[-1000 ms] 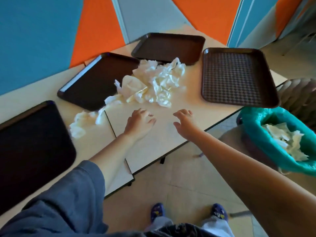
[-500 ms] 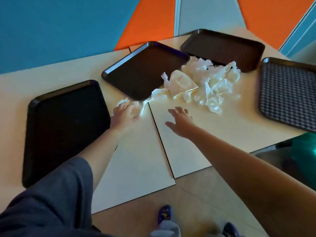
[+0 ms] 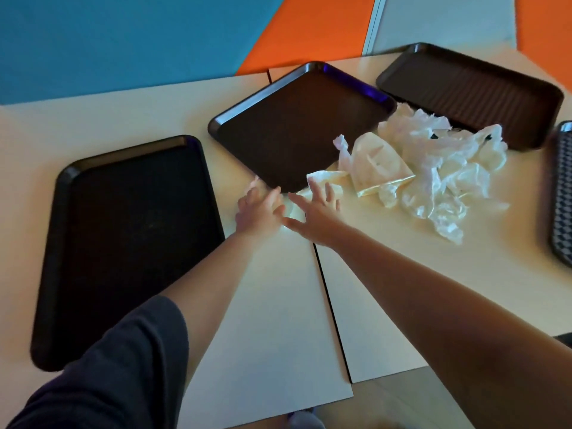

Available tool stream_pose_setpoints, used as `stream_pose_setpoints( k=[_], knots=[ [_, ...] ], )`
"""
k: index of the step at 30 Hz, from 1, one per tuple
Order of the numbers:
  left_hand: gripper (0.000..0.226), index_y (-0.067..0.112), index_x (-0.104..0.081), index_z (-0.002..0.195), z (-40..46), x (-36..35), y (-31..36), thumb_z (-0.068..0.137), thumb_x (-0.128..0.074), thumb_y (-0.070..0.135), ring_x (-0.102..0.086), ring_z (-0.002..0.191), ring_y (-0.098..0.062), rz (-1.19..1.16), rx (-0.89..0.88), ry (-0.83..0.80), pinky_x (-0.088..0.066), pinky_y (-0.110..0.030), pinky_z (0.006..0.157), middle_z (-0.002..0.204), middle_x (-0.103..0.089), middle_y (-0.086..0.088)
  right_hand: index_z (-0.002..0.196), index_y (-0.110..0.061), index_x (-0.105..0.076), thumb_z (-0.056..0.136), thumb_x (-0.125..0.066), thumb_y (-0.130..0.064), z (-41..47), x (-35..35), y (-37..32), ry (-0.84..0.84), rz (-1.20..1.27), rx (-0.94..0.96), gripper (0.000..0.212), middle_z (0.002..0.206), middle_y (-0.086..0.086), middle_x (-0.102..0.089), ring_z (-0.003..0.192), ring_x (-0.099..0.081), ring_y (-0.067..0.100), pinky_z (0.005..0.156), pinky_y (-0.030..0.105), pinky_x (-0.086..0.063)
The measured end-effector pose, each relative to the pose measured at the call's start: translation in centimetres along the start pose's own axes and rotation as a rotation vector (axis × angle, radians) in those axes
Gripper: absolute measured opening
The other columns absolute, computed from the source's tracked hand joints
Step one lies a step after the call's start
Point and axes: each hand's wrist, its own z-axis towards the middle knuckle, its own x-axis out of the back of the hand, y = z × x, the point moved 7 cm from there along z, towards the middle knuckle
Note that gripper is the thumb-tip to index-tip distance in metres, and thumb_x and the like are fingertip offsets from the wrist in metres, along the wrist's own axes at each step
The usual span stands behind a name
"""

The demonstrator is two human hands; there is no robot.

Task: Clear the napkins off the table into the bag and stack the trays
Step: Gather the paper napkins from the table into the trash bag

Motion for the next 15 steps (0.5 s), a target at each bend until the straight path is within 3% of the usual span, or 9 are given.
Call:
stream_pose_setpoints(
  k=[4,7,9,11,13,15],
  knots=[
    [0.047,0.02,-0.047,0.131,0.9,0.1,0.3,0.09,-0.053,0.041,-0.034,0.128,-0.031,-0.024,-0.103,0.102,-0.029,-0.038,0.104,0.143,-0.036,-0.012,0.125,-0.03,-0.05,0.088,-0.056,-0.037,1.4,0.3,0.3,-0.015,-0.018,-0.041,0.038,0.156,0.002,-0.002,0.142,0.001,0.041,0.113,0.056,-0.017],
    [0.033,0.011,-0.055,0.111,0.8,0.4,0.8,0.085,-0.064,0.03,-0.043,0.114,-0.03,-0.092,-0.108,0.187,-0.033,-0.031,0.093,0.125,-0.05,-0.013,0.121,-0.007,-0.054,0.092,-0.05,-0.01,1.6,1.6,0.3,0.106,0.092,-0.044,0.03,0.148,0.013,-0.023,0.133,-0.026,0.035,0.107,0.029,-0.033],
    [0.021,0.006,-0.057,0.098,0.4,0.6,1.2,0.085,-0.065,0.02,-0.044,0.11,-0.03,-0.127,-0.099,0.231,-0.036,-0.03,0.091,0.118,-0.05,-0.015,0.126,0.003,-0.047,0.094,-0.039,0.002,1.7,1.5,1.0,0.086,0.319,-0.125,0.034,0.142,0.022,-0.032,0.127,-0.033,0.036,0.085,0.006,-0.036],
    [0.015,0.003,-0.058,0.095,-0.1,0.5,1.5,0.085,-0.064,0.012,-0.046,0.112,-0.03,-0.152,-0.101,0.243,-0.041,-0.03,0.092,0.119,-0.047,-0.015,0.128,0.013,-0.04,0.094,-0.03,0.008,1.4,1.2,1.6,0.053,0.43,-0.206,0.036,0.138,0.027,-0.035,0.124,-0.034,0.036,0.065,0.0,-0.036],
    [0.011,0.001,-0.058,0.093,-0.9,0.4,1.6,0.084,-0.064,0.004,-0.051,0.108,-0.026,-0.246,-0.091,0.231,-0.046,-0.027,0.092,0.121,-0.042,-0.013,0.125,0.017,-0.042,0.092,-0.031,0.009,0.4,1.6,2.3,0.066,0.339,-0.215,0.036,0.126,0.024,-0.042,0.111,-0.043,0.03,0.054,-0.001,-0.035],
    [0.01,0.001,-0.058,0.092,-1.6,0.1,1.3,0.084,-0.063,0.001,-0.053,0.098,-0.021,-0.306,-0.074,0.211,-0.047,-0.024,0.086,0.118,-0.043,-0.012,0.115,0.011,-0.054,0.088,-0.039,0.008,-0.9,1.8,3.2,0.069,0.281,-0.186,0.031,0.114,0.019,-0.049,0.102,-0.048,0.025,0.072,0.011,-0.042]
  ],
)
